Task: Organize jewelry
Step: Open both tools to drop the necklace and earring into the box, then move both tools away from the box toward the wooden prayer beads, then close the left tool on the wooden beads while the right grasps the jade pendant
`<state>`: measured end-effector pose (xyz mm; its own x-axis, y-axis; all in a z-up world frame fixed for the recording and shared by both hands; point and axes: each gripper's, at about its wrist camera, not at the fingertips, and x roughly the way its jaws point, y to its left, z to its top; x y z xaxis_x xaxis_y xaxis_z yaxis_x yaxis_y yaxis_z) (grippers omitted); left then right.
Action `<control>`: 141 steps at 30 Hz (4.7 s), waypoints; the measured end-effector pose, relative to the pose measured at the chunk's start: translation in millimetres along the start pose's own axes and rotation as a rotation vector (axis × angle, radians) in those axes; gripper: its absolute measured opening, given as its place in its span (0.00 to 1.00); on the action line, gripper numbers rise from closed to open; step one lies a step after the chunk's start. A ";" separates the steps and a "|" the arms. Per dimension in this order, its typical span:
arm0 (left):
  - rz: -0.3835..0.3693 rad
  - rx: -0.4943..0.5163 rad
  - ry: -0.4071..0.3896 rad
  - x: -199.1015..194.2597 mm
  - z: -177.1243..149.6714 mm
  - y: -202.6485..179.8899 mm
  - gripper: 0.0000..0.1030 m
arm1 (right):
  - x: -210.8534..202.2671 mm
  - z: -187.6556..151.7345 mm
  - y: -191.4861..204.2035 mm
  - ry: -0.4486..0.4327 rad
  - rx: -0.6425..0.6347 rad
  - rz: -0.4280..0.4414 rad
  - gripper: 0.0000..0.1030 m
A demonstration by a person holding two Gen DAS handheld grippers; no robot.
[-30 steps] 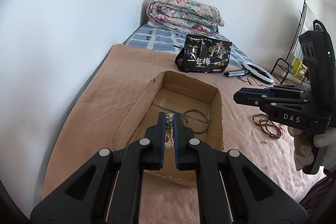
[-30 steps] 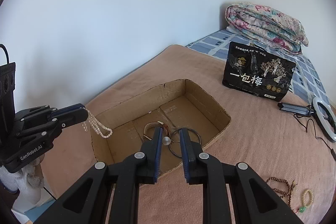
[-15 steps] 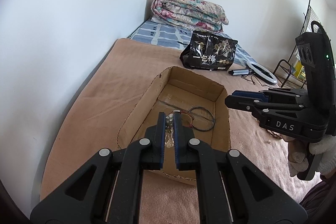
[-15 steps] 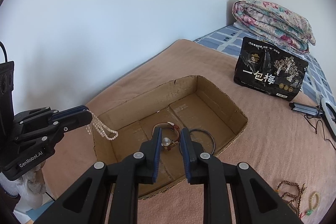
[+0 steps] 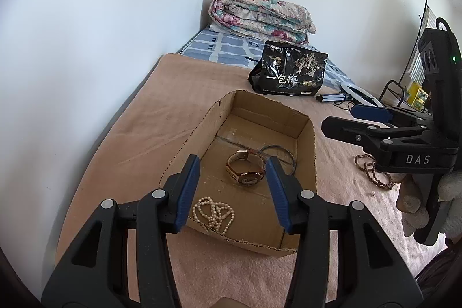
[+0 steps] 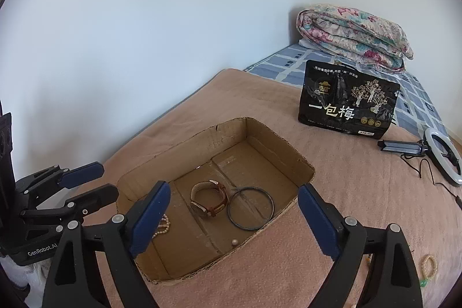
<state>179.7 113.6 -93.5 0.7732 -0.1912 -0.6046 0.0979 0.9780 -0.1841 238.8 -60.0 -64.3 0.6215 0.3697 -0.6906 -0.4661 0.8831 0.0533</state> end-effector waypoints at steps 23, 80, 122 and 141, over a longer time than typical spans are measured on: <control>-0.053 0.039 -0.012 -14.9 3.0 -48.2 0.47 | -51.1 -5.9 -40.4 -0.058 0.030 -0.078 0.93; -0.355 0.480 0.248 98.9 -57.8 -318.5 0.74 | -101.0 -204.8 -306.4 0.153 0.319 -0.312 0.78; -0.399 0.628 0.476 213.4 -59.1 -361.7 0.69 | -64.5 -214.7 -344.6 0.174 0.494 -0.191 0.50; -0.388 0.573 0.407 206.7 -61.2 -341.0 0.15 | -33.2 -196.6 -315.0 0.237 0.364 -0.318 0.39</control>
<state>267.8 -264.5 -203.1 0.3395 -0.4334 -0.8348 0.7044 0.7053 -0.0796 241.2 -407.2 -200.0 0.5180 0.0300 -0.8549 -0.0035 0.9995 0.0330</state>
